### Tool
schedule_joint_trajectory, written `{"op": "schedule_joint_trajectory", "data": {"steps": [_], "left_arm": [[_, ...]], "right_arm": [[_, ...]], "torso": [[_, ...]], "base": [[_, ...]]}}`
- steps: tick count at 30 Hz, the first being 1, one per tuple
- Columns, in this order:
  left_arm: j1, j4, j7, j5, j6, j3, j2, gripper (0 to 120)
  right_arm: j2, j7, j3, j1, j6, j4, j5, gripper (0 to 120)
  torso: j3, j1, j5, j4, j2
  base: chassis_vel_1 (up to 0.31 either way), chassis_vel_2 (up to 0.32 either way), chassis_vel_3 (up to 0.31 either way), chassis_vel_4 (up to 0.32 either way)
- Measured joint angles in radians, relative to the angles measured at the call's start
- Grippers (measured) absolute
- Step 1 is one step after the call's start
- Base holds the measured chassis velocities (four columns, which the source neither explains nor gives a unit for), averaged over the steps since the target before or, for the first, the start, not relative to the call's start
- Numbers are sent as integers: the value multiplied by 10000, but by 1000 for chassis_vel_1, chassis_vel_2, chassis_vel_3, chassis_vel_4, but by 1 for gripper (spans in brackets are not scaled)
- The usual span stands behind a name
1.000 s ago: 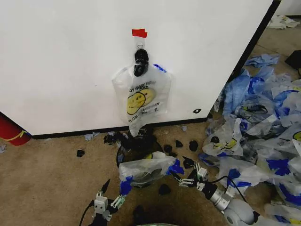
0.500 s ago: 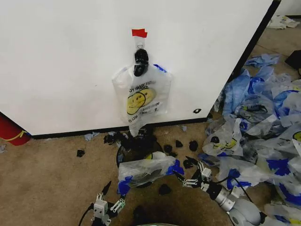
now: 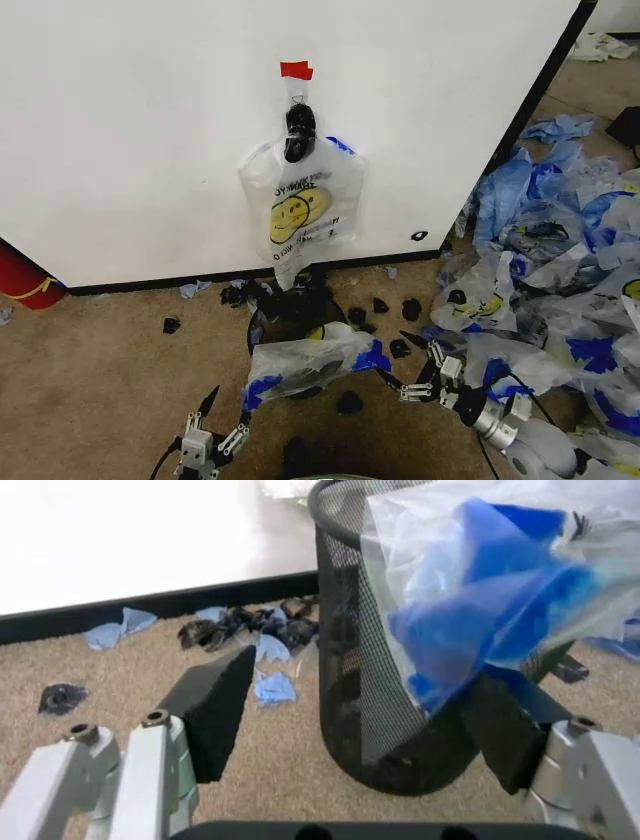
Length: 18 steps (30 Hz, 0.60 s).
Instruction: Pick up the garbage bag from the wall and place it over the trash bin.
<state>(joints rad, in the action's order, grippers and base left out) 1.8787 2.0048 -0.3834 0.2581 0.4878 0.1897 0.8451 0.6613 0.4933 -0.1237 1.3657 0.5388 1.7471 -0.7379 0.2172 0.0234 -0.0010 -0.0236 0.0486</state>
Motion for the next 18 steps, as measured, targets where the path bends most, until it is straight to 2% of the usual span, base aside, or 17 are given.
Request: {"op": "schedule_joint_trajectory", "data": {"steps": [12,18], "left_arm": [[446,-20,501,-98,209,-45,220,79],[1035,105,512,-407,328,344,278,82]], "right_arm": [[-100,-173,42,87,-6,89,72,100],[-235,-146,-120,224,-10,215,78,100]], "torso": [[0,0,0,-1,-3],[0,0,-1,-1,-3]], "base": [[0,0,0,0],[0,0,0,0]]}}
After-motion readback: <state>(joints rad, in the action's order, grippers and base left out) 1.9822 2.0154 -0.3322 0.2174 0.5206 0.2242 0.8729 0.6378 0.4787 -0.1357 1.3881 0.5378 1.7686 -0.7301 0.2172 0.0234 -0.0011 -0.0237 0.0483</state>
